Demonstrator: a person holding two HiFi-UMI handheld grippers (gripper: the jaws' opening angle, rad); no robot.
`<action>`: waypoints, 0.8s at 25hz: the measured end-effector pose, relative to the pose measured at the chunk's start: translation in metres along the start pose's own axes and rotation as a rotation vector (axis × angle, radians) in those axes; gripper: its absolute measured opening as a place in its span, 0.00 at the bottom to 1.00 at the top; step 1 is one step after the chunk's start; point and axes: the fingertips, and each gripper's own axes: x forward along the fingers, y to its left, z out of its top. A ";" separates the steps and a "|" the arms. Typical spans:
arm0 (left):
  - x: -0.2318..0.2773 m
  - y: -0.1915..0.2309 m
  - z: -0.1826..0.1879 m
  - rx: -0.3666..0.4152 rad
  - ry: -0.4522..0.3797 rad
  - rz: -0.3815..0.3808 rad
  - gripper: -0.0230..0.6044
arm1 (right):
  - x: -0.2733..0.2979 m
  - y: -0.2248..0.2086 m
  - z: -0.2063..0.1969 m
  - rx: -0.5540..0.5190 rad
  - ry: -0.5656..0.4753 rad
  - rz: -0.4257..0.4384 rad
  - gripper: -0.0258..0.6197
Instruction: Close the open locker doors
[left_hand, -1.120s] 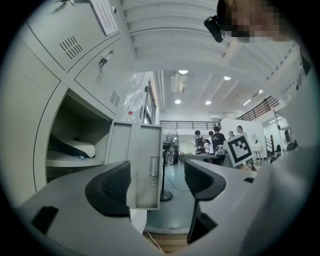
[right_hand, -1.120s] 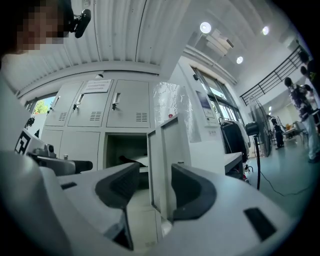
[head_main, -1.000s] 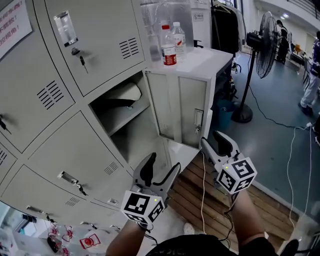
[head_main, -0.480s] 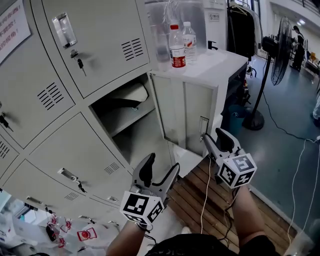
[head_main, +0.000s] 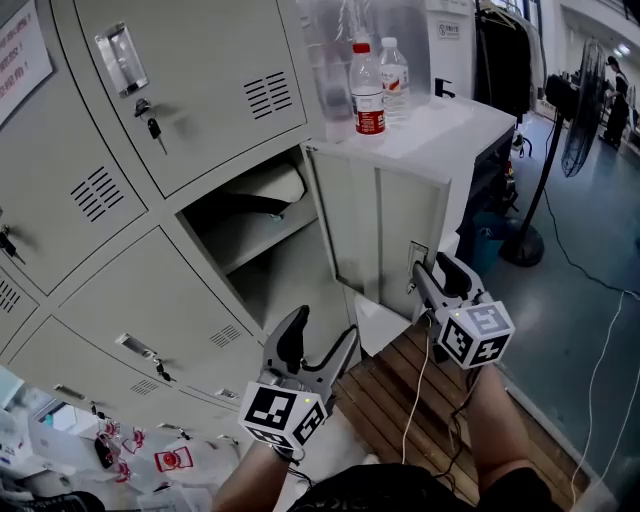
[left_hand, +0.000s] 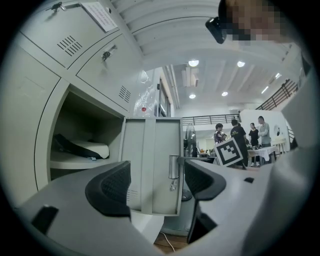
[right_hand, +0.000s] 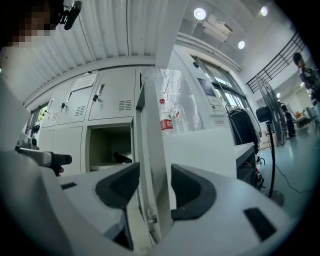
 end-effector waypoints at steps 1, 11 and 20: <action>0.001 0.000 0.000 0.001 0.001 0.002 0.56 | 0.001 -0.001 -0.001 0.004 0.002 0.004 0.35; 0.015 -0.002 -0.001 0.003 0.005 -0.006 0.56 | 0.003 -0.002 -0.007 0.017 -0.011 0.013 0.20; 0.015 -0.001 0.000 0.004 0.004 0.002 0.54 | -0.003 0.013 -0.009 -0.032 -0.025 0.036 0.18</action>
